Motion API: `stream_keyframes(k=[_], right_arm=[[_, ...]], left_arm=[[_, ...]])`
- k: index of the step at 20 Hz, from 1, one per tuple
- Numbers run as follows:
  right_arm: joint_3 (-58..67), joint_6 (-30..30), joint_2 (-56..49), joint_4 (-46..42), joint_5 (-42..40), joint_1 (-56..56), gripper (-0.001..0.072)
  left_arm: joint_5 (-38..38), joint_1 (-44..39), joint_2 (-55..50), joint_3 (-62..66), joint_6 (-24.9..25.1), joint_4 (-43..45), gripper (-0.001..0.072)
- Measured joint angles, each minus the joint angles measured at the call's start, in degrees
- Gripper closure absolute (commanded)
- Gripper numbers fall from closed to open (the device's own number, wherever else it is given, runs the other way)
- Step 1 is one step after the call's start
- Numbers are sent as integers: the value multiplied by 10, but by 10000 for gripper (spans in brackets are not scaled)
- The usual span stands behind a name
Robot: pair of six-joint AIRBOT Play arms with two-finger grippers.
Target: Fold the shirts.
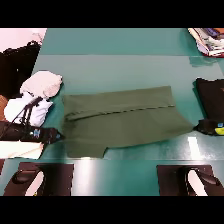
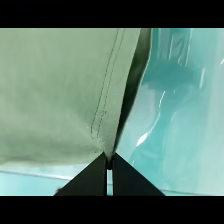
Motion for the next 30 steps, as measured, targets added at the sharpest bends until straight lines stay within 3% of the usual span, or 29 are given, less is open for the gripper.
stream_keyframes(k=[3,12,13,14,15,16,17,22,23,24,25,30], right_arm=[[58,-6,-66,5,-25,8,695],[276,-23,-392,25,-128,92,693],[302,-24,-423,30,-134,98,694],[326,-24,-450,36,-139,102,692],[349,-24,-474,44,-143,104,672],[374,-24,-498,53,-143,106,509],[396,-24,-518,61,-142,107,414],[454,-45,-566,82,-94,87,393],[455,-51,-570,87,-78,75,328],[453,-55,-572,93,-66,62,204],[446,-60,-574,102,-56,46,154],[364,-88,-579,160,-55,-23,160]], left_arm=[[77,0,-56,30,4,2,685],[283,0,-306,136,20,3,683],[297,0,-326,148,21,3,649],[306,0,-340,158,22,3,394],[317,0,-351,167,22,2,235],[325,1,-361,176,22,1,229],[330,1,-367,183,22,0,229],[312,1,-380,214,22,-9,231],[301,1,-381,217,22,-13,233],[292,0,-381,220,21,-17,436],[283,0,-382,221,21,-19,690],[267,-34,-383,225,27,-31,684]])
